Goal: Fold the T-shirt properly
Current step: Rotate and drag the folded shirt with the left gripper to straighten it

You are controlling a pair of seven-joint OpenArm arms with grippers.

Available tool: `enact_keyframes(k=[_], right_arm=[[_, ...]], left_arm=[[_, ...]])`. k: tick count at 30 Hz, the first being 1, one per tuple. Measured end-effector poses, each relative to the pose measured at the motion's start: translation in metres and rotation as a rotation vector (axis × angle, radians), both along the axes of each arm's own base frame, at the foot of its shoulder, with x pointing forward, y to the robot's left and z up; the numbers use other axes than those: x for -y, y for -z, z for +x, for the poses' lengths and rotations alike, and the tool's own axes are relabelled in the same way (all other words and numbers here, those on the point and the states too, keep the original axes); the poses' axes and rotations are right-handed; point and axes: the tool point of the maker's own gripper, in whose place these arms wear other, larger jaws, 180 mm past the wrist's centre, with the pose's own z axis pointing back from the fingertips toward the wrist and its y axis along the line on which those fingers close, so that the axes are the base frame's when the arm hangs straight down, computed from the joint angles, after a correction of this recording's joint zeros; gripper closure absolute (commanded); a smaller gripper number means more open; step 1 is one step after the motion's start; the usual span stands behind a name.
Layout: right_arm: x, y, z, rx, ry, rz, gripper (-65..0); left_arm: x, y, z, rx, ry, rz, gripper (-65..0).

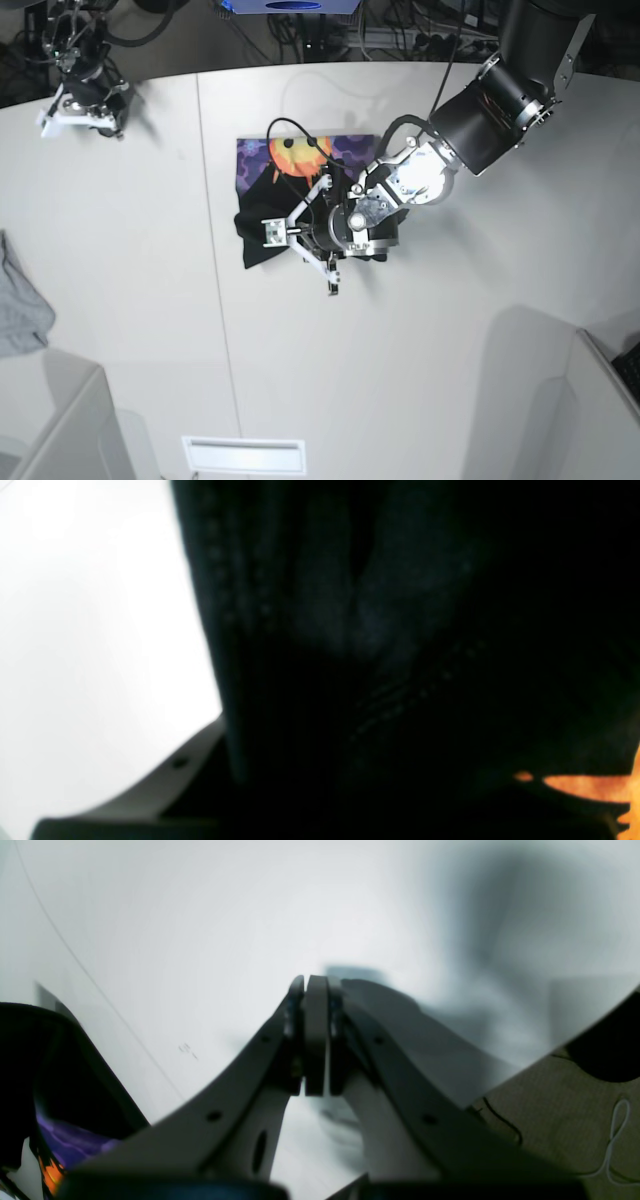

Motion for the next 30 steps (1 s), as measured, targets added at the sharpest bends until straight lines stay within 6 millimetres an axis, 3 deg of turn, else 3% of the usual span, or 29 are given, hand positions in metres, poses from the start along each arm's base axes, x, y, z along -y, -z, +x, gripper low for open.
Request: enact_keyframes(k=[11,12,17,20,23,30], right_arm=[[-0.001,0.0,0.0,0.0,0.001,0.003,0.0],[-0.001,0.0,0.0,0.0,0.001,0.003,0.0],[-0.001,0.0,0.0,0.0,0.0,0.003,0.0],[-0.001,-0.001,0.002,0.005,0.0,0.002,0.0],[-0.003,-0.002,0.007,0.014,-0.004,0.005,0.0],[-0.033,0.0,0.024,0.029,-0.087,0.042,0.0]], left_arm=[[-0.001,-0.006,0.009,0.002,0.02,0.013,0.0],[-0.001,-0.007,0.01,0.0,0.023,0.016,-2.6],[-0.003,-0.014,0.021,0.022,0.025,0.032,-32.9],[-0.005,-0.019,0.029,0.034,0.027,0.044,-43.6],[-0.007,-0.025,0.038,0.048,0.03,0.054,-47.6],[-0.012,-0.048,0.067,0.119,0.037,0.114,-47.6]])
